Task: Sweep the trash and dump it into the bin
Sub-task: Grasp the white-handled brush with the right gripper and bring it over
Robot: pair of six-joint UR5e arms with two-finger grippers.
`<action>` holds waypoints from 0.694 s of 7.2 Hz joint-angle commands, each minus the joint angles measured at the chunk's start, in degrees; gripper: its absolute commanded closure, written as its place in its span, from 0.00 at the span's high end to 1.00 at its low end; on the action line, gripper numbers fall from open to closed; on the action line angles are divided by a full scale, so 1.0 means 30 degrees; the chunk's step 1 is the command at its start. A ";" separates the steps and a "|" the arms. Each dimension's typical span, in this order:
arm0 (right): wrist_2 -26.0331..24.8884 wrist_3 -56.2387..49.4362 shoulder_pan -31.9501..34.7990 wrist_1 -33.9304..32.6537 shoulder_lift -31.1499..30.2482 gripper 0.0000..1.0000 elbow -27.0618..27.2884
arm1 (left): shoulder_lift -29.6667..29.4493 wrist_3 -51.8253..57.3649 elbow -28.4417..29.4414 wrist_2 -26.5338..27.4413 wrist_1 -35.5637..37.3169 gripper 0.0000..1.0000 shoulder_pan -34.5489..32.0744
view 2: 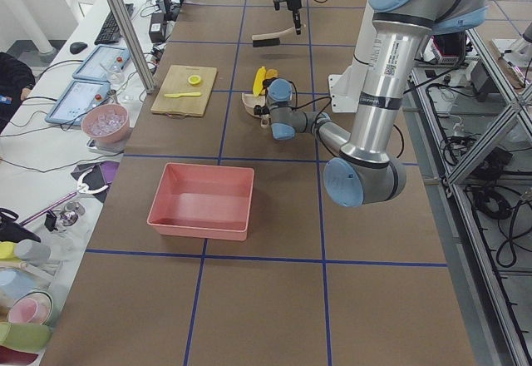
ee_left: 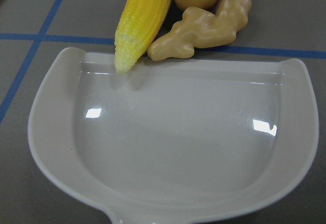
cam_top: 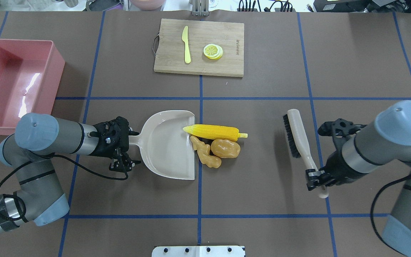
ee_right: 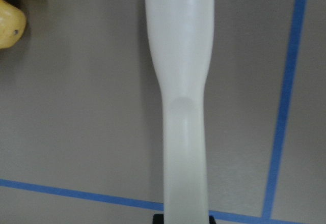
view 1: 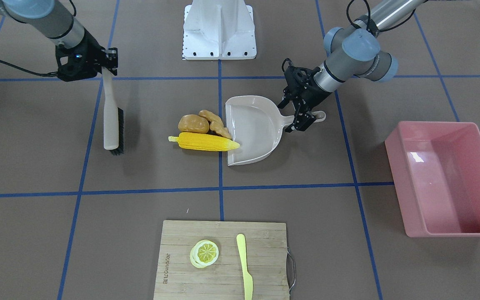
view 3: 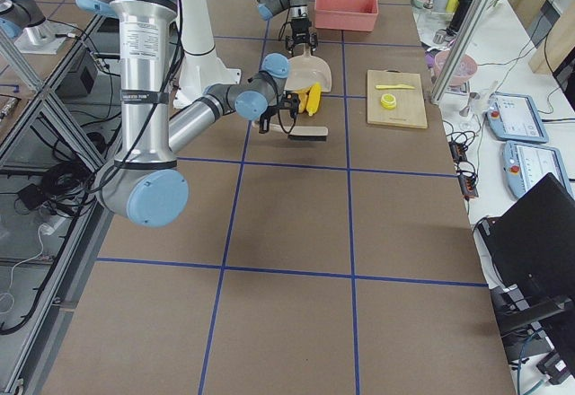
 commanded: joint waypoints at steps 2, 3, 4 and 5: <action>-0.2098 0.1204 -0.2388 -0.2681 0.3221 0.00 -0.0729 | -0.0039 0.0011 0.0039 0.0031 0.0024 0.96 0.0000; -0.2129 0.1786 -0.2681 -0.2652 0.3221 0.00 -0.0760 | -0.0039 0.0012 0.0039 0.0031 0.0053 0.96 0.0000; -0.2942 0.2923 -0.3322 -0.2536 0.3830 0.00 -0.1543 | -0.0039 0.0012 0.0068 0.0002 0.0053 0.96 0.0029; -0.3124 0.3137 -0.3299 -0.2593 0.4706 0.00 -0.2218 | -0.0039 0.0012 0.0039 0.0002 0.0053 0.96 0.0000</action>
